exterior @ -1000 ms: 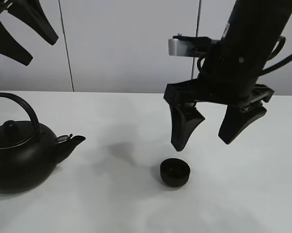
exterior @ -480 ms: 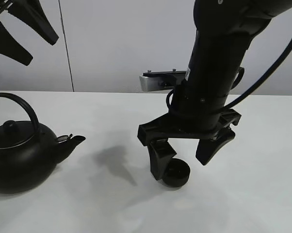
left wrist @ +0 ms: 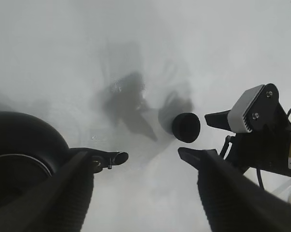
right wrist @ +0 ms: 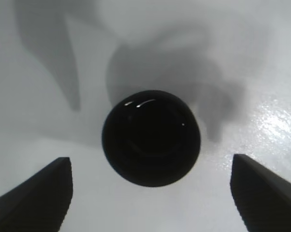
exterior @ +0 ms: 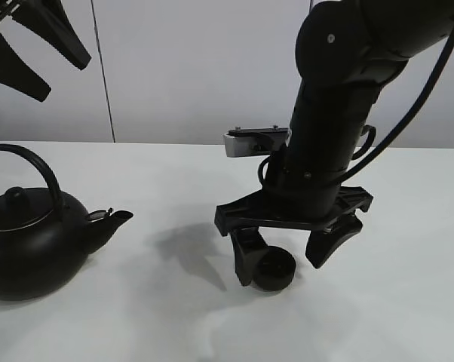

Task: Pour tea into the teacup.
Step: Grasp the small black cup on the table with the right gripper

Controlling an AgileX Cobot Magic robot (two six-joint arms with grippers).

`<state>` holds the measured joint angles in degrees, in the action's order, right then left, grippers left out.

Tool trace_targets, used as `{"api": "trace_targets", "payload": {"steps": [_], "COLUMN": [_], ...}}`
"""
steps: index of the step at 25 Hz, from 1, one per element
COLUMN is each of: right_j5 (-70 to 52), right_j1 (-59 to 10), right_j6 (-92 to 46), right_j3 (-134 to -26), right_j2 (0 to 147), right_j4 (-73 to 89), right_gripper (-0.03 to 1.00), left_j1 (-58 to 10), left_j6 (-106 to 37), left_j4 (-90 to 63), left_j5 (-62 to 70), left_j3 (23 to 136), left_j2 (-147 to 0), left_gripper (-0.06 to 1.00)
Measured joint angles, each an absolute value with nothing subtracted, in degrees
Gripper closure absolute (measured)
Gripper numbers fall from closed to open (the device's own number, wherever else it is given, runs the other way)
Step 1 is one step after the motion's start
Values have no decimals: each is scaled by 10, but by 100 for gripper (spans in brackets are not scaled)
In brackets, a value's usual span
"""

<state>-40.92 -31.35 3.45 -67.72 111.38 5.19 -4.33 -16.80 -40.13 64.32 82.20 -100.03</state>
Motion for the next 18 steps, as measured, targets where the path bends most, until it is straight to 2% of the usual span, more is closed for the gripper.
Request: {"api": "trace_targets", "payload": {"steps": [18], "right_j5": [-405], "right_j1": [-294], "right_j6": [39], "right_j3": [-677], "right_j2": [1139], "right_j4": [68], "right_gripper": [39], "left_j1": [-43], "left_j6": [-168], "left_j4": [-401], "left_j5": [641], "left_j3": [822], "left_j2": [-1000], "left_gripper": [49]}}
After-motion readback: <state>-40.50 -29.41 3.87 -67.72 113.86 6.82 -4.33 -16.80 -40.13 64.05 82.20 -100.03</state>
